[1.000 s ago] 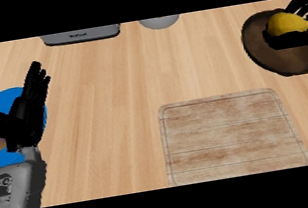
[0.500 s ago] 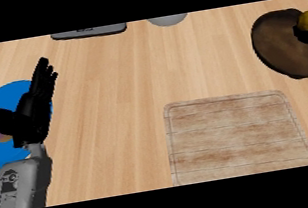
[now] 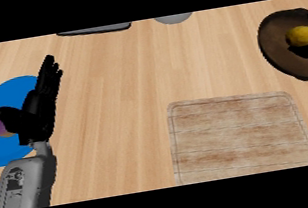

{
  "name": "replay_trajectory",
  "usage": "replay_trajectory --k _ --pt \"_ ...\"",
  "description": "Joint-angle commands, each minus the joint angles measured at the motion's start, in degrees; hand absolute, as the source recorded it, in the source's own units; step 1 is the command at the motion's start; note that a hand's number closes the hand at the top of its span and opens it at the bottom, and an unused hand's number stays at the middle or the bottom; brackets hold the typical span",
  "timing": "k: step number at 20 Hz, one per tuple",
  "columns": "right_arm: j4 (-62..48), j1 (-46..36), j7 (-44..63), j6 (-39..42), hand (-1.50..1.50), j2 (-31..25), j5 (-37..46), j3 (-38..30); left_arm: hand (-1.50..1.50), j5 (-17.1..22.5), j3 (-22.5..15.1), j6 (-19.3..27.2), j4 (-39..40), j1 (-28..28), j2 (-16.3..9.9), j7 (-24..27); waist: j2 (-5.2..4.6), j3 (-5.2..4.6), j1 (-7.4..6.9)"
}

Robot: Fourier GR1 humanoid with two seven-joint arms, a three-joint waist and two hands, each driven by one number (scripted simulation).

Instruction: Pick the lemon from the cutting board and place it in the pan

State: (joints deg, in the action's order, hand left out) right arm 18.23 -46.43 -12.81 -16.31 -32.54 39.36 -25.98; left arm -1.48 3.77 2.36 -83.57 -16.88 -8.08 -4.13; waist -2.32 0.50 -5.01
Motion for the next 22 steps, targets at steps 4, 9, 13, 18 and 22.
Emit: replay_trajectory --k 4,9,13,18,22 --pt "-6.40 -1.31 -5.31 8.65 -1.50 -2.05 -2.73 -2.48 0.00 0.35 0.21 0.58 -0.87 -1.98 0.17 -2.80 0.06 0.01 -0.02" --pt "-4.90 0.63 -15.08 3.83 -1.50 0.35 -8.68 -8.41 0.00 0.96 1.15 0.01 0.10 -0.47 -0.19 -0.71 0.46 -0.04 1.21" --pt "-4.38 1.91 -20.93 7.19 -1.50 -1.11 -15.13 -14.34 0.00 0.91 2.08 0.17 -0.98 1.92 -1.14 -0.76 1.23 -0.13 2.37" --pt "-5.89 5.20 -24.20 22.10 -1.50 -5.44 -20.19 -17.58 0.00 0.85 1.95 -0.04 -1.28 3.25 -1.04 -0.66 1.94 -0.31 4.15" --pt "-4.56 9.25 -27.85 32.33 -1.50 -8.00 -21.93 -17.09 0.00 2.17 4.32 -1.82 -0.59 3.68 -3.57 0.20 2.27 -0.44 4.87"
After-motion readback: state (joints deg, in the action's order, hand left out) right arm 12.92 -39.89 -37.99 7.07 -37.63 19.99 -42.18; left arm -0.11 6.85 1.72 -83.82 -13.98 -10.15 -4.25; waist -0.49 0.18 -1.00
